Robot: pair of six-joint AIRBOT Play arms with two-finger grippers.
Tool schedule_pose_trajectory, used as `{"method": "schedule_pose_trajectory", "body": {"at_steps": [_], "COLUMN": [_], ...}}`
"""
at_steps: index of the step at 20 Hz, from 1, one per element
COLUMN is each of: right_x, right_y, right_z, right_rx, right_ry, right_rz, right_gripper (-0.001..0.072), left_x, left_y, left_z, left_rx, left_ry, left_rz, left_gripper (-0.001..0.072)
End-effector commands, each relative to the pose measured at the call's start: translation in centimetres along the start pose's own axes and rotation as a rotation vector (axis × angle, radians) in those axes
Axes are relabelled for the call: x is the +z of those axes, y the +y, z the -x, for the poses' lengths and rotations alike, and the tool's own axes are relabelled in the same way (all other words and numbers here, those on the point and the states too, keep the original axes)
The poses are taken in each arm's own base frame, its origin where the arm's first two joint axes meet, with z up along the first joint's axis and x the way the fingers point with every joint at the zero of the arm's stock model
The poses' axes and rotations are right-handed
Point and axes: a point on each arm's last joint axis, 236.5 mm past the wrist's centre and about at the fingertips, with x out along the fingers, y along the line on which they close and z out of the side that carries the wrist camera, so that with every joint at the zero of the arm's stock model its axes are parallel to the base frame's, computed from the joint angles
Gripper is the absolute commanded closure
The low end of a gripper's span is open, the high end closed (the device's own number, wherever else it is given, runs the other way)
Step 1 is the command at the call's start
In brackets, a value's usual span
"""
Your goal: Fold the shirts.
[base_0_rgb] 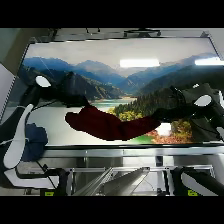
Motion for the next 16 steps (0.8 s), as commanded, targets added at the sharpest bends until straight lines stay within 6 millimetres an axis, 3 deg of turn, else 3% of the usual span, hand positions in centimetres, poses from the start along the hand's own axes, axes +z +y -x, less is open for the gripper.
{"method": "schedule_pose_trajectory", "body": {"at_steps": [1, 4, 5, 7, 8, 9, 11, 12, 13, 16], "right_x": [-1.6, -2.2, -2.9, -4.2, -4.6, -4.7, -4.3, -4.0, -3.6, -1.8], "right_y": [-1.9, -1.4, -1.1, -0.4, -0.1, 0.4, 1.6, 2.2, 2.3, 4.3], "right_z": [0.6, 0.1, -0.2, -1.4, -1.8, -2.2, -2.6, -2.5, -2.3, -0.3], "right_rx": [-0.059, -0.043, -0.033, -0.022, -0.017, -0.008, 0.031, 0.054, 0.054, 0.068], "right_ry": [0.065, 0.084, 0.107, 0.149, 0.163, 0.17, 0.153, 0.139, 0.126, 0.083], "right_rz": [-0.037, -0.037, -0.036, -0.005, 0.019, 0.035, 0.069, 0.092, 0.099, 0.153], "right_gripper": [0.0229, 0.0228, 0.0229, 0.0262, 0.0449, 0.0623, 0.0631, 0.0694, 0.0695, 0.0696], "left_x": [-2.2, -3.4, -3.6, -3.8, -3.8, -3.6, -3.0, -2.5, -1.9, -0.3], "left_y": [1.4, 0.9, 0.2, -0.1, -0.2, -0.3, -0.8, -1.2, -1.7, -4.2], "left_z": [-3.7, -4.8, -5.1, -5.1, -5.0, -4.8, -3.8, -3.0, -1.9, 3.4], "left_rx": [0.067, 0.024, -0.002, -0.015, -0.016, -0.014, -0.005, 0.003, 0.011, 0.036], "left_ry": [0.209, 0.31, 0.32, 0.325, 0.325, 0.316, 0.273, 0.241, 0.199, 0.03], "left_rz": [-0.021, -0.005, -0.003, -0.002, -0.004, -0.014, -0.032, -0.046, -0.063, -0.127], "left_gripper": [0.0016, 0.0017, 0.0059, 0.0456, 0.0628, 0.0694, 0.069, 0.069, 0.069, 0.0689]}}
